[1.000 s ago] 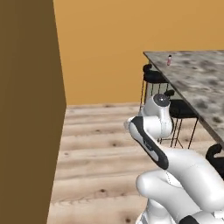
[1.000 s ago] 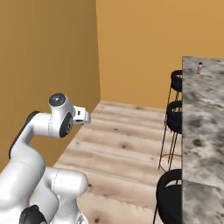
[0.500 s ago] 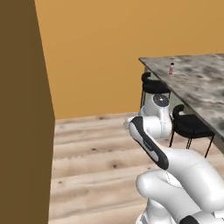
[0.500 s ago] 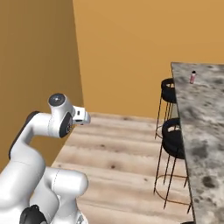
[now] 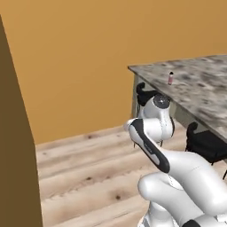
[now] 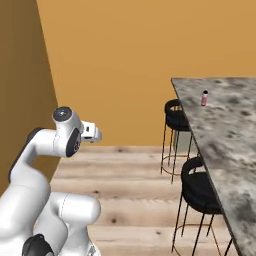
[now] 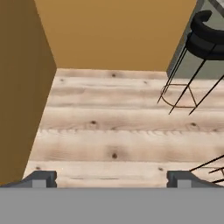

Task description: Place the large bottle from the dining counter next to the other large bottle outside the sink, and place the small bottle from the dining counter next to the other small bottle inside the sink.

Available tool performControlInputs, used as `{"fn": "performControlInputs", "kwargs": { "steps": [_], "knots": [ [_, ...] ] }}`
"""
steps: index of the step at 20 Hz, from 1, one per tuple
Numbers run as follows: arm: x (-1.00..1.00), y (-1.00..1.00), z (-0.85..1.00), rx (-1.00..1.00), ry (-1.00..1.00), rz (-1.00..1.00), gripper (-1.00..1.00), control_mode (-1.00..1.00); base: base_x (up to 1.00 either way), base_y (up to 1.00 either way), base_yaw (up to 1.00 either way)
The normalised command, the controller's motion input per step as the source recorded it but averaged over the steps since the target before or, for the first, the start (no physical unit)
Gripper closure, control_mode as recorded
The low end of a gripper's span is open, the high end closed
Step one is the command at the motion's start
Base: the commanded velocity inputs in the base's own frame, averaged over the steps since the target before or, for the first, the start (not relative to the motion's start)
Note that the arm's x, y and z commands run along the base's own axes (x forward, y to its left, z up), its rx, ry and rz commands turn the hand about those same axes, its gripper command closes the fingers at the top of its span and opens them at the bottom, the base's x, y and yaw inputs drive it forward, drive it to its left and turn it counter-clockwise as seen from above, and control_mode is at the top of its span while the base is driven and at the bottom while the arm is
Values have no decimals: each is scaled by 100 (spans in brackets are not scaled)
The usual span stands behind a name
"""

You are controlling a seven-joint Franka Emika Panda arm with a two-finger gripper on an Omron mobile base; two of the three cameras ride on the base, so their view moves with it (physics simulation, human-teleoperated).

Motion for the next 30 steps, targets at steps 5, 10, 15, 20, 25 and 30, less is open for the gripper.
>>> {"fn": "performControlInputs", "kwargs": {
  "steps": [5,10,15,20,25,30],
  "knots": [
    [0,0,0,0,0,0,-100,100,100,43,-42],
    [0,0,0,0,0,0,-100,100,100,41,-44],
    [0,0,0,0,0,0,-100,100,100,31,-43],
    [0,0,0,0,0,0,-100,100,80,11,-40],
    [0,0,0,0,0,0,-100,100,35,-14,-26],
    [0,0,0,0,0,0,-100,100,18,-28,-24]
  ]
}}
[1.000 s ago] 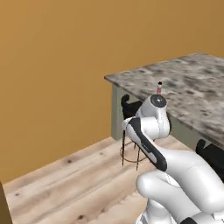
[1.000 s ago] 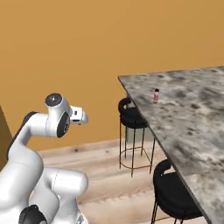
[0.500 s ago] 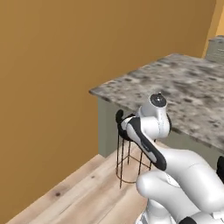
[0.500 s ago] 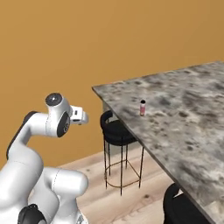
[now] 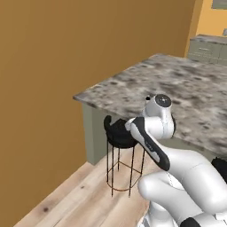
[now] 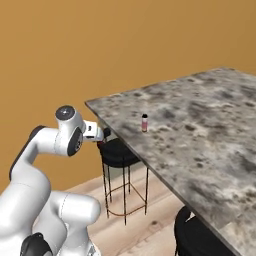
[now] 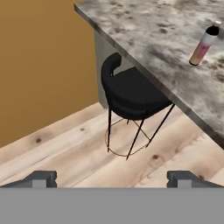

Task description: Place the large bottle from the dining counter next to the other large bottle outside the sink, and place the small bottle from the dining counter next to the other small bottle inside the sink.

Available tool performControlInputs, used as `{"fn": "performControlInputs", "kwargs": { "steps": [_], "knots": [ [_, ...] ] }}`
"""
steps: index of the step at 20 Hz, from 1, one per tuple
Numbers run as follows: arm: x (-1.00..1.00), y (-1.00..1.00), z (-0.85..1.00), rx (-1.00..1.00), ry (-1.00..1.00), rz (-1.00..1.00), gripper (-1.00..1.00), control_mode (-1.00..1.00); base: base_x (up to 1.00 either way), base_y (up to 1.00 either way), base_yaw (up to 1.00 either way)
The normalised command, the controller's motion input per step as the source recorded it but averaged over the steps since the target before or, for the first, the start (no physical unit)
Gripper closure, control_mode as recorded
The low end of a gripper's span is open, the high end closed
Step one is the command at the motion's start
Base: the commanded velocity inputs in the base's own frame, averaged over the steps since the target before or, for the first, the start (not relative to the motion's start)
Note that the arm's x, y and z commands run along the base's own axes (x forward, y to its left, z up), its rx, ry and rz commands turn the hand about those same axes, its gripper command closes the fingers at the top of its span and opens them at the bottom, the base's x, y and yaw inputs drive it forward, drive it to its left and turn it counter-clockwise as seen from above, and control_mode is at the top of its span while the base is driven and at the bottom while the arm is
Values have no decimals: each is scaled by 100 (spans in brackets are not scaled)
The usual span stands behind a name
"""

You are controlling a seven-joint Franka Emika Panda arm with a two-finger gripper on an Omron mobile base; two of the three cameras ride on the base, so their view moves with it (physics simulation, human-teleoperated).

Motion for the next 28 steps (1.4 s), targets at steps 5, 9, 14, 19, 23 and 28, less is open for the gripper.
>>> {"fn": "performControlInputs", "kwargs": {
  "steps": [5,9,14,19,23,28],
  "knots": [
    [0,0,0,0,0,0,-100,100,16,-23,-27],
    [0,0,0,0,0,0,-100,100,23,-17,-29],
    [0,0,0,0,0,0,-100,100,39,-17,-30],
    [0,0,0,0,0,0,-100,100,60,-10,-28],
    [0,0,0,0,0,0,-100,100,58,8,-13],
    [0,0,0,0,0,0,-100,100,11,57,-4]
  ]
}}
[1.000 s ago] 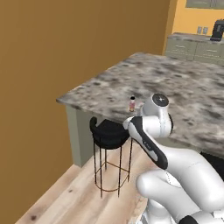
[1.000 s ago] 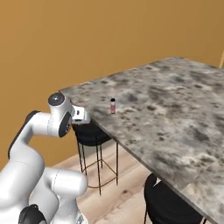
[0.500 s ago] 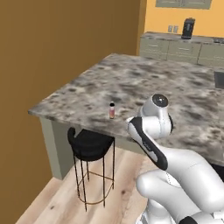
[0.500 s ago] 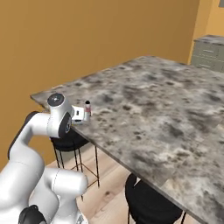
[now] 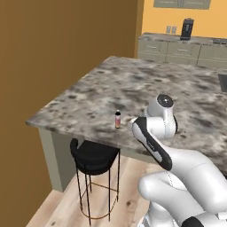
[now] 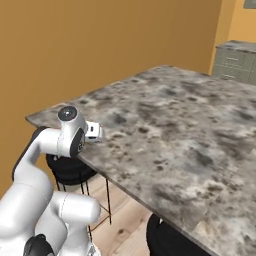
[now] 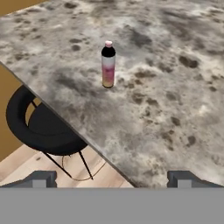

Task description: Place the large bottle from the dining counter next to the other large bottle outside the sink, and place the small bottle from the dining counter next to the other small bottle inside the sink.

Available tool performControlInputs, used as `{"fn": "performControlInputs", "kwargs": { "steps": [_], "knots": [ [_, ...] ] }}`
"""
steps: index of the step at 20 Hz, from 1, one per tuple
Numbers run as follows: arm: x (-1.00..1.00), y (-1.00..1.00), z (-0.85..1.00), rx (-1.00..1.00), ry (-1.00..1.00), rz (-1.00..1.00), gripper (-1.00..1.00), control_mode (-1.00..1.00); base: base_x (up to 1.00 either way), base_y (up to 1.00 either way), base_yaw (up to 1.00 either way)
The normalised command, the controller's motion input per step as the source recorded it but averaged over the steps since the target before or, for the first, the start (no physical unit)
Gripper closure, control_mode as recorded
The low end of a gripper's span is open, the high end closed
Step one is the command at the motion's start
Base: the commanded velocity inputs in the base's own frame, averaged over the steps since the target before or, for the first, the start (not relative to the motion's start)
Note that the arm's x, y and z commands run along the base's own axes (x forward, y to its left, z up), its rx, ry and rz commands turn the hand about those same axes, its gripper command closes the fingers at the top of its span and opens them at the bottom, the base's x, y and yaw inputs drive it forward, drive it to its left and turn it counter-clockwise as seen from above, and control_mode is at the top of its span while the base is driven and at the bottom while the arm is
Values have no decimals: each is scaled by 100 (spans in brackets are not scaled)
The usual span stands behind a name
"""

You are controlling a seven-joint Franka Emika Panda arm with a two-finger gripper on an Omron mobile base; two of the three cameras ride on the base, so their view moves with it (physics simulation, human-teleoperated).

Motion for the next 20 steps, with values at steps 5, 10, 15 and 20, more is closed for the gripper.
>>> {"fn": "performControlInputs", "kwargs": {
  "steps": [5,10,15,20],
  "knots": [
    [0,0,0,0,0,0,-100,100,3,47,-3],
    [0,0,0,0,0,0,-100,100,7,4,-2],
    [0,0,0,0,0,0,-100,100,25,0,-2],
    [0,0,0,0,0,0,-100,100,31,0,-2]
  ]
}}
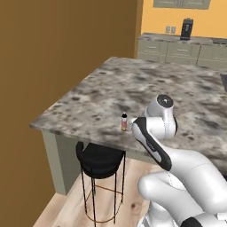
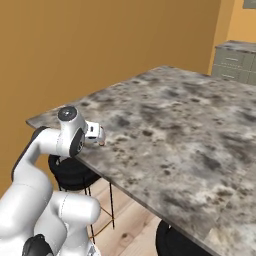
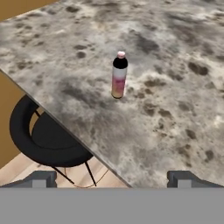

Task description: Place the large bottle from the dining counter next to the other large bottle outside the sink, and place the small bottle from the dining counter next to the other small bottle inside the sink.

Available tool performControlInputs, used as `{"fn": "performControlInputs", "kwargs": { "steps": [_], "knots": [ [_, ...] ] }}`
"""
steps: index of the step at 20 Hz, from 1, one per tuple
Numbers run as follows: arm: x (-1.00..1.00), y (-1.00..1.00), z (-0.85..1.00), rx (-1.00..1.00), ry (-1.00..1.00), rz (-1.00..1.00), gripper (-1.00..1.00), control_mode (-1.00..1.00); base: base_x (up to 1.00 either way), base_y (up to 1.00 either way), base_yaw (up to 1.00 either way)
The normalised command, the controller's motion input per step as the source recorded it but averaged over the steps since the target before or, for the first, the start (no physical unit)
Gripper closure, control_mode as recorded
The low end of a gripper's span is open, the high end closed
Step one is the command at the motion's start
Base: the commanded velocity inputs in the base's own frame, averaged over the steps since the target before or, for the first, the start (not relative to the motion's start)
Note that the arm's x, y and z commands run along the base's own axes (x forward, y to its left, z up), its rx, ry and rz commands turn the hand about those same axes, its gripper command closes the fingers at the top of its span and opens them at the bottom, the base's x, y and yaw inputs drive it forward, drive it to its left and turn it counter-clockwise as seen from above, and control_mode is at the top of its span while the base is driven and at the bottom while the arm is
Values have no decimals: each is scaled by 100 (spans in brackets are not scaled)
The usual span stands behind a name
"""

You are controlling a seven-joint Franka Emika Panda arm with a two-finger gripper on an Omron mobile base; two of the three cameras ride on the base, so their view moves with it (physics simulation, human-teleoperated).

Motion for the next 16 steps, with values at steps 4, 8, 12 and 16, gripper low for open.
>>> {"fn": "performControlInputs", "kwargs": {
  "steps": [4,8,12,16],
  "knots": [
    [0,0,0,0,0,0,-100,100,29,0,-1],
    [0,0,0,0,0,0,-100,100,40,0,-1],
    [0,0,0,0,0,0,-100,100,10,0,0],
    [0,0,0,0,0,0,-100,100,6,0,0]
  ]
}}
